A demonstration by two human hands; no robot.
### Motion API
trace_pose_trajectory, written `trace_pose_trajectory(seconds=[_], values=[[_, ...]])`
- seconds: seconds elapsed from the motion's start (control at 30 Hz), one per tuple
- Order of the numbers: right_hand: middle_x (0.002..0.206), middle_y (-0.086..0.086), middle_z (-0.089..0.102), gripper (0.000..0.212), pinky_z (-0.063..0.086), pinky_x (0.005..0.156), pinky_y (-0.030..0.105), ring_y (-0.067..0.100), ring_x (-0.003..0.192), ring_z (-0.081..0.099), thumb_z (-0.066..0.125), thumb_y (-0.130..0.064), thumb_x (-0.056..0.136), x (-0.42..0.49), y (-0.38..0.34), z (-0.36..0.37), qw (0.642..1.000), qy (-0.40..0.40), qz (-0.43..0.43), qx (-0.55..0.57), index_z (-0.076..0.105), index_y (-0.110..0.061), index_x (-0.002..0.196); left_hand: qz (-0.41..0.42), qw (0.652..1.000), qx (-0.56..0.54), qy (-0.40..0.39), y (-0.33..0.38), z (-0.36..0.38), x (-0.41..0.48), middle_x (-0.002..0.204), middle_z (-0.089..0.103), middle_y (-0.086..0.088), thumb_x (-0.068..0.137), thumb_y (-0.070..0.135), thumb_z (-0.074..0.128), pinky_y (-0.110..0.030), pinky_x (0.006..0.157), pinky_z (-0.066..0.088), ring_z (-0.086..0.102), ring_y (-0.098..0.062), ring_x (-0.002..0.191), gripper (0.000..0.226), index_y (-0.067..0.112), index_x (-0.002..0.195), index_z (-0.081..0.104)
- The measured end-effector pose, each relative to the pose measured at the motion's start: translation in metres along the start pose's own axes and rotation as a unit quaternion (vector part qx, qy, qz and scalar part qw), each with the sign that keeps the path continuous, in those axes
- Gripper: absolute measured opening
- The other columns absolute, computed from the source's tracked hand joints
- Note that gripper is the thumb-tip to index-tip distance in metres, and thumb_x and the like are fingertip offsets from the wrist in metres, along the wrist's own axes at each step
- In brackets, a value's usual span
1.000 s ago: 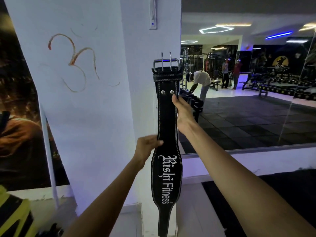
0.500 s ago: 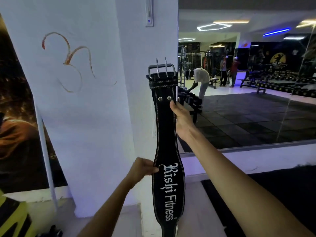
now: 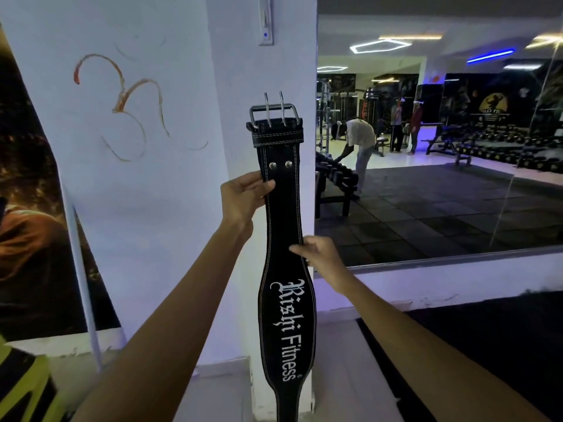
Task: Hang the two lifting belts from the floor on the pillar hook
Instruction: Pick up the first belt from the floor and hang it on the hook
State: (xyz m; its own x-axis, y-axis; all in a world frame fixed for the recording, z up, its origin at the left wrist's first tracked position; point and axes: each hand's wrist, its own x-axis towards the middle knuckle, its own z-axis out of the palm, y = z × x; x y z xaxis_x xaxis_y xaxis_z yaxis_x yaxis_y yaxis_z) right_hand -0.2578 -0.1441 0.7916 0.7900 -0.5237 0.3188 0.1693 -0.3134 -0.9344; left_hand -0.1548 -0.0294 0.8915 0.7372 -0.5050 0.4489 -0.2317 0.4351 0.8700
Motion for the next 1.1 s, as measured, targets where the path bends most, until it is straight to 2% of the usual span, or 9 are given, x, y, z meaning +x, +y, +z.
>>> trace_pose_trajectory(seconds=[0.07,0.23,0.33,0.47,0.53,0.67,0.87,1.0,1.1], values=[[0.044,-0.014,0.040,0.036,0.032,0.049,0.016,-0.003,0.042,0.039,0.069,-0.008,0.078,0.000,-0.004,-0.002,1.000,-0.008,0.002,-0.005,0.045,-0.012,0.052,-0.001,1.000,0.002,-0.010,0.000,-0.002,-0.003,0.076,0.074,0.001,0.078,-0.006,0.065,-0.025,0.069,0.059,0.070,-0.013,0.071,0.030,-0.006,0.108,0.066],[0.057,-0.012,0.070,0.012,0.053,0.064,0.019,0.000,0.060,0.065,0.067,-0.006,0.080,0.018,-0.049,0.004,0.991,0.046,-0.057,0.108,0.067,-0.015,0.073,0.011,1.000,-0.004,-0.022,0.003,-0.003,-0.004,0.075,0.076,0.005,0.079,-0.005,0.064,-0.026,0.070,0.058,0.072,-0.013,0.074,0.029,-0.003,0.108,0.066],[0.045,-0.012,0.060,0.015,0.042,0.055,0.012,-0.006,0.047,0.054,0.067,0.000,0.078,-0.004,-0.001,0.006,1.000,0.020,-0.016,0.017,0.062,-0.001,0.064,0.022,0.999,-0.016,-0.019,0.007,-0.007,-0.001,0.073,0.076,0.007,0.079,-0.007,0.063,-0.024,0.067,0.058,0.072,-0.011,0.073,0.033,-0.003,0.112,0.064],[0.059,-0.011,0.065,0.015,0.047,0.065,0.019,-0.005,0.053,0.060,0.071,-0.005,0.076,-0.020,0.039,-0.001,0.993,-0.061,0.073,-0.066,0.068,0.006,0.085,0.019,1.000,-0.019,-0.016,0.003,-0.014,-0.001,0.077,0.076,0.007,0.080,-0.006,0.064,-0.023,0.068,0.057,0.072,-0.011,0.076,0.035,-0.003,0.115,0.063],[0.074,-0.004,0.065,0.012,0.048,0.063,0.015,-0.002,0.060,0.061,0.064,-0.017,0.084,-0.008,0.010,0.002,0.998,-0.002,0.059,0.023,0.069,-0.007,0.090,0.014,1.000,-0.020,-0.017,0.003,-0.014,0.001,0.077,0.076,0.007,0.080,-0.005,0.064,-0.025,0.071,0.058,0.072,-0.011,0.077,0.035,-0.002,0.115,0.063],[0.101,-0.007,0.068,0.016,0.051,0.083,0.026,0.013,0.098,0.065,0.052,-0.035,0.090,0.025,-0.062,0.012,0.989,0.035,-0.026,0.142,0.064,-0.030,0.099,0.020,0.999,-0.006,-0.039,0.002,-0.009,-0.003,0.082,0.077,0.003,0.081,-0.004,0.063,-0.027,0.074,0.057,0.072,-0.016,0.082,0.032,-0.004,0.113,0.064],[0.077,-0.004,0.074,0.016,0.055,0.065,0.021,0.008,0.070,0.070,0.054,-0.021,0.091,0.036,-0.070,0.020,0.964,0.044,-0.016,0.261,0.067,-0.013,0.093,-0.020,0.999,-0.011,-0.038,-0.048,-0.015,-0.030,0.089,0.070,-0.012,0.082,0.008,0.066,-0.031,0.076,0.053,0.066,-0.018,0.080,0.022,-0.002,0.102,0.068],[0.082,-0.011,0.073,0.011,0.047,0.093,0.029,0.009,0.092,0.065,0.059,-0.023,0.088,0.036,-0.055,0.016,0.964,0.086,0.003,0.250,0.070,-0.020,0.090,-0.174,0.956,0.180,-0.152,-0.114,-0.051,-0.076,0.079,0.071,-0.014,0.079,0.008,0.070,-0.039,0.081,0.054,0.066,-0.019,0.075,0.016,-0.007,0.083,0.069],[0.100,-0.005,0.069,0.015,0.033,0.111,0.037,0.016,0.113,0.056,0.059,-0.025,0.087,0.032,-0.046,0.018,0.965,0.092,0.016,0.245,0.069,-0.018,0.097,-0.171,0.950,0.203,-0.166,-0.113,-0.051,-0.065,0.076,0.070,-0.015,0.075,0.011,0.074,-0.042,0.079,0.057,0.066,-0.020,0.072,0.022,-0.009,0.078,0.068]])
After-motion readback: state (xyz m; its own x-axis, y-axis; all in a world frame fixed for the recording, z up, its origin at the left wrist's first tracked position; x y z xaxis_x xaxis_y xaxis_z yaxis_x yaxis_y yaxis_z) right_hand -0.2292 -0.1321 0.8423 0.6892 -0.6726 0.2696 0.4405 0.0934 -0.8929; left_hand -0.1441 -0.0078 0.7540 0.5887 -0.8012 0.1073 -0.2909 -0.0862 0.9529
